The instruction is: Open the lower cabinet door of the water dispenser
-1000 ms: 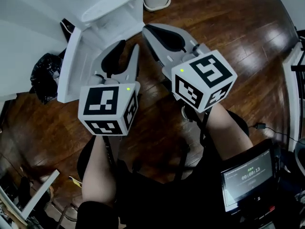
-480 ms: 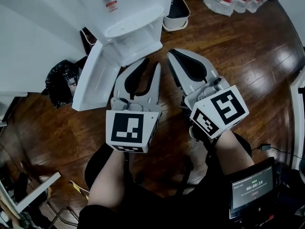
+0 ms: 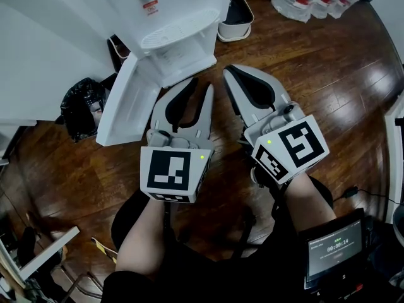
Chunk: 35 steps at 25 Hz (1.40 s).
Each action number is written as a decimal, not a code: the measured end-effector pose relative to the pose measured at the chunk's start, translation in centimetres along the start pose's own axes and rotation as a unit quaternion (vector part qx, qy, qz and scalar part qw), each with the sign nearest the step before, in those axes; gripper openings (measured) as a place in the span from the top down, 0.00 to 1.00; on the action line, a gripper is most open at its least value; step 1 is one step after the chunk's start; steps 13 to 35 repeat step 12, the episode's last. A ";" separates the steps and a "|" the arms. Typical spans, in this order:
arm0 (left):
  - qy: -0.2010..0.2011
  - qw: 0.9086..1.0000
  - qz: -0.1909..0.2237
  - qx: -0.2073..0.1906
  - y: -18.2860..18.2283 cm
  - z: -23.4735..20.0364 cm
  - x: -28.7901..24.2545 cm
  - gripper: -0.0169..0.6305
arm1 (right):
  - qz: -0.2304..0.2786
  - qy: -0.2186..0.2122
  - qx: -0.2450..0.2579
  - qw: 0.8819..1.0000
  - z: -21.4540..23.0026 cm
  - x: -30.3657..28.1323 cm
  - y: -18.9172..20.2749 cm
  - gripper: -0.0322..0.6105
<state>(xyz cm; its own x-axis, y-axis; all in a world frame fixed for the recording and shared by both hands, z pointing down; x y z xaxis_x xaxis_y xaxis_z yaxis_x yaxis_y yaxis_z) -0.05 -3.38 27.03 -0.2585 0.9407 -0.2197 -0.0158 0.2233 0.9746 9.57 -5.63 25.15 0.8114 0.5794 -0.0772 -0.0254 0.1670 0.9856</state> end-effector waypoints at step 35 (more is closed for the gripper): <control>0.001 1.000 -0.005 0.000 -0.1 -0.2 0.1 0.82 | -0.004 -0.001 0.007 1.000 -0.1 -0.3 0.0 0.95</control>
Point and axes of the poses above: the fingertips, and each gripper's own axes: x backward along the fingers, z to its right, y out of its underside, the point moved 5 cm from there along x, backward along the fingers, and after that the axes turned 12 degrees about -y, right-handed, at the moved point
